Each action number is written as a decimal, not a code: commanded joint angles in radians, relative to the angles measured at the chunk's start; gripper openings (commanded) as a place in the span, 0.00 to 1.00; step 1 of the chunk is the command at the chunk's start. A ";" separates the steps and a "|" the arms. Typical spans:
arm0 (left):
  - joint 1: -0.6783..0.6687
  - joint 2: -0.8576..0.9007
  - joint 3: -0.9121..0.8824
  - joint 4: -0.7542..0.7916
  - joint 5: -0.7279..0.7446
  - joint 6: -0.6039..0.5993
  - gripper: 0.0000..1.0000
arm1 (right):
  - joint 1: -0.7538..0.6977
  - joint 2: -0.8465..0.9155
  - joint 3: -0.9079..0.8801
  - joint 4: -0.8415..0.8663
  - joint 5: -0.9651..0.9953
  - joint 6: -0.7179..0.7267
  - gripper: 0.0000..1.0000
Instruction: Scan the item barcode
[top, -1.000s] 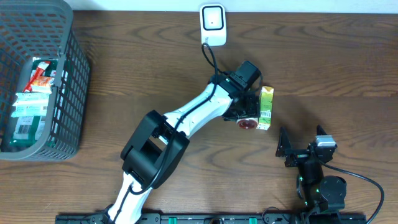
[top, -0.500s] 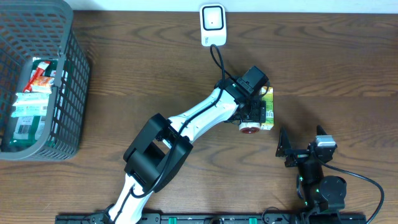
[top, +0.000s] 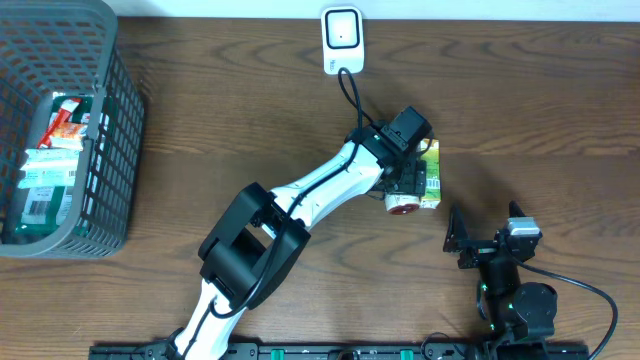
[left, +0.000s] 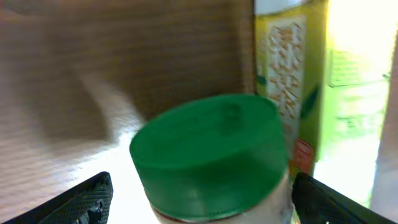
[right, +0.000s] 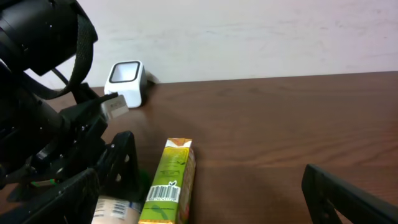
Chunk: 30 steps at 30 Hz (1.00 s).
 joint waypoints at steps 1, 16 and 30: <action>0.001 -0.052 -0.008 -0.010 -0.096 0.061 0.92 | 0.007 -0.003 -0.001 -0.004 -0.001 0.012 0.99; 0.050 -0.213 -0.006 -0.018 -0.140 0.128 0.92 | 0.007 -0.003 -0.001 -0.004 -0.001 0.012 0.99; 0.284 -0.456 0.043 -0.169 -0.140 0.268 0.92 | 0.007 -0.003 -0.001 -0.004 -0.001 0.012 0.99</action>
